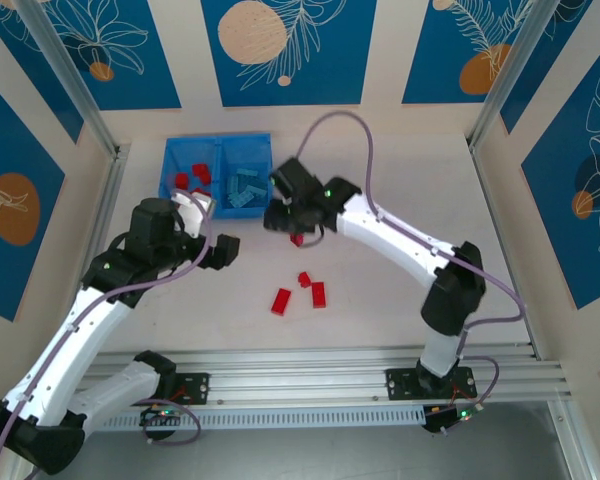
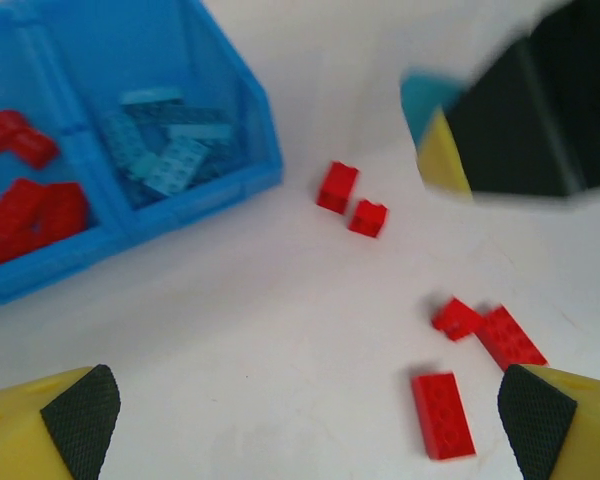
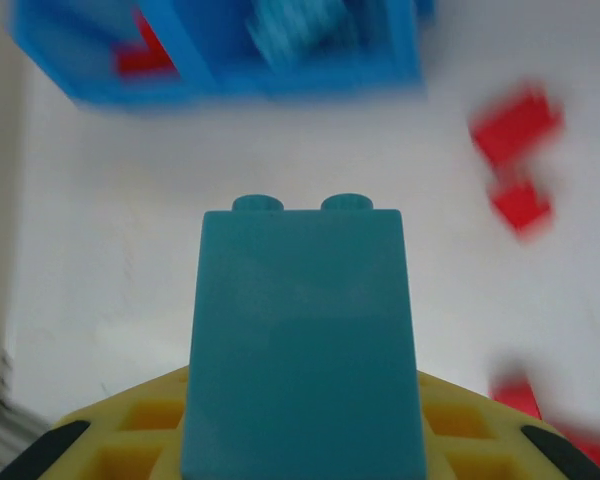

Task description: Sort the legos into containers by color

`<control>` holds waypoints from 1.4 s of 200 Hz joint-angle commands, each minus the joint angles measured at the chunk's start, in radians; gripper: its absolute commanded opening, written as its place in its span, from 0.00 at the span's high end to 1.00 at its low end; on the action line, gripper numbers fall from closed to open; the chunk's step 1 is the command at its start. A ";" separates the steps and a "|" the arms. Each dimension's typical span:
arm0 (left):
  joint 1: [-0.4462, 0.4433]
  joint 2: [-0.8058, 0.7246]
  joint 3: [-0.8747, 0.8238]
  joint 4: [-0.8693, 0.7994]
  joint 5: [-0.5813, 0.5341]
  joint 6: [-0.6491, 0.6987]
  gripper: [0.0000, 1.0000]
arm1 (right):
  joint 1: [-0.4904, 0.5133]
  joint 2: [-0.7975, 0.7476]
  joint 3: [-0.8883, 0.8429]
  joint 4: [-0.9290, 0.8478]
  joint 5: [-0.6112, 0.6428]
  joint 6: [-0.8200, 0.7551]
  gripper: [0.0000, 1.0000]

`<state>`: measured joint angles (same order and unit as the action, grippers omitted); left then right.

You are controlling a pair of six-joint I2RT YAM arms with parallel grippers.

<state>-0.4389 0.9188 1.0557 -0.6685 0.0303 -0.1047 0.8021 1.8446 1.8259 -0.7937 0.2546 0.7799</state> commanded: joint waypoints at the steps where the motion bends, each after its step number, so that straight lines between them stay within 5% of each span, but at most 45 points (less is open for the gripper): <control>1: -0.005 0.020 0.007 -0.008 -0.158 -0.112 0.00 | -0.038 0.199 0.181 0.013 -0.007 -0.203 0.70; 56: -0.004 0.010 0.025 -0.038 -0.217 -0.216 0.00 | -0.102 0.686 0.852 -0.079 -0.040 -0.351 0.70; 87: -0.003 0.033 0.046 -0.052 -0.196 -0.222 0.00 | -0.116 0.747 0.870 0.118 -0.084 -0.370 0.67; 140: -0.004 0.086 0.040 -0.053 -0.111 -0.238 0.00 | -0.145 0.717 0.943 0.143 -0.101 -0.250 0.38; 211: -0.072 0.333 0.081 -0.081 0.112 -0.066 0.00 | -0.255 0.361 0.680 -0.048 -0.373 -0.144 0.30; 248: -0.208 0.518 0.078 -0.071 0.121 0.038 0.00 | -0.262 0.004 0.174 -0.001 -0.413 -0.270 0.24; 280: -0.289 0.676 0.106 -0.061 0.153 0.084 0.01 | -0.286 -0.279 -0.226 0.044 -0.314 -0.220 0.11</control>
<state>-0.6796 1.5131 1.1229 -0.7193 0.1276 -0.0963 0.5259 1.7012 1.8053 -0.7536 -0.0895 0.5484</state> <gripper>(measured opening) 0.996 0.859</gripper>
